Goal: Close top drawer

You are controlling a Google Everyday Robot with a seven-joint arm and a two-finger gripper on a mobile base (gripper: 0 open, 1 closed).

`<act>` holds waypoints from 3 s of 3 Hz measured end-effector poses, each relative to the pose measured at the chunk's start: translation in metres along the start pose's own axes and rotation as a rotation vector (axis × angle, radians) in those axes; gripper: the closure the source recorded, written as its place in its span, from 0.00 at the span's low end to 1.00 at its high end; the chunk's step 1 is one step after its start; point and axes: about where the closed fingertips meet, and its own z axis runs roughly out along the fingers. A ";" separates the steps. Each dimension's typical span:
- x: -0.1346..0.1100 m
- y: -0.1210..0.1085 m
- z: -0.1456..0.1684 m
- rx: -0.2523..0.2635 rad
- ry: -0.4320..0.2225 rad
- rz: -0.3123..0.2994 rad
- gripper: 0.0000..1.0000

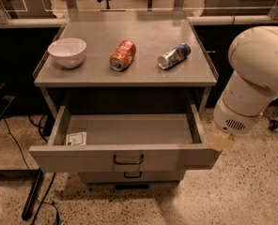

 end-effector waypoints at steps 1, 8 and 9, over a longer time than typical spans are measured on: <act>0.002 0.014 0.032 -0.052 0.032 -0.010 1.00; -0.017 -0.047 0.124 0.014 0.114 0.012 1.00; -0.034 -0.048 0.130 -0.006 0.070 0.052 1.00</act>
Offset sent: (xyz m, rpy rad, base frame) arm -0.0250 0.0155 -0.1138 -0.0580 0.1395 0.0377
